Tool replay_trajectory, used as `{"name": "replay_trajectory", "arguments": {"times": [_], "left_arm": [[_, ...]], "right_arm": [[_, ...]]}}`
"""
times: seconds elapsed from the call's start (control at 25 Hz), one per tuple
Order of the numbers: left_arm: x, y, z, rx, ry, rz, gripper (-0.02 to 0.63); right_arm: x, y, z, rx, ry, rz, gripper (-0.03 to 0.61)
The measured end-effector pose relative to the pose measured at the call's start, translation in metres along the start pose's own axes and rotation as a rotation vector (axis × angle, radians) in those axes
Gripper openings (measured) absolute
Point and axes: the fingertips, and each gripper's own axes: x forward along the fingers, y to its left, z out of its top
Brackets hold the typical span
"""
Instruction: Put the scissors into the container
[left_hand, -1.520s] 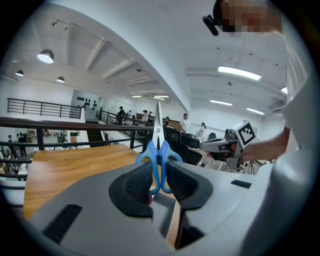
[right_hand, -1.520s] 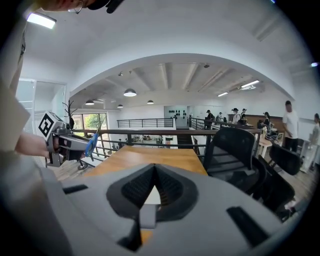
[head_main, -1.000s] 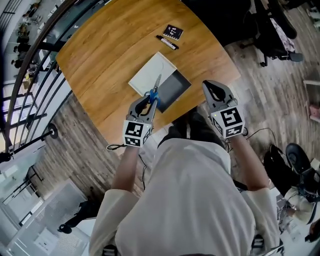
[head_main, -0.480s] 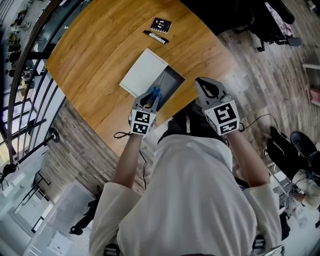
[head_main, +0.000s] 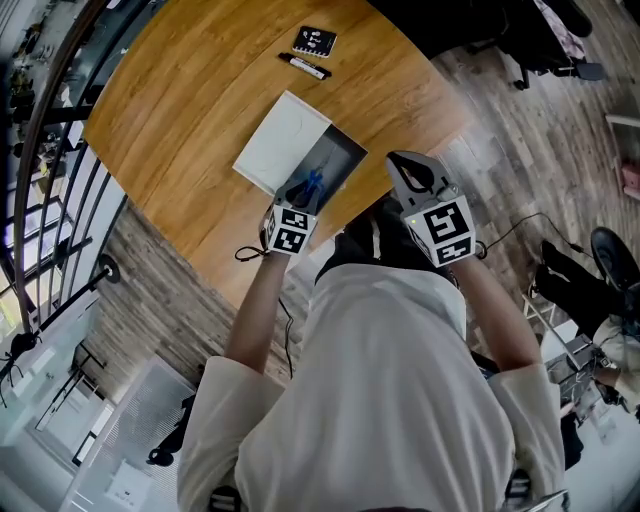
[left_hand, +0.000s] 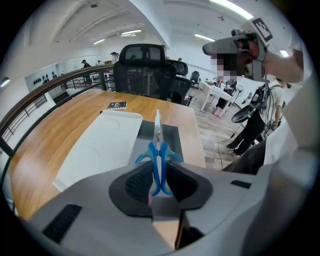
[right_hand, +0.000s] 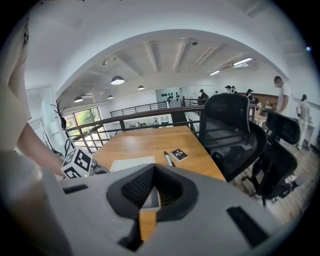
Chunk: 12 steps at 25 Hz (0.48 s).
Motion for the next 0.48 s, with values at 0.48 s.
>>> {"name": "replay_trajectory", "arguments": {"times": [0.48], "left_arm": [[0.034,0.001,-0.017,0.055,0.171,-0.012,0.078]], "right_arm": [[0.007,-0.005,-0.011,0.025,0.015,-0.01,0.002]]}}
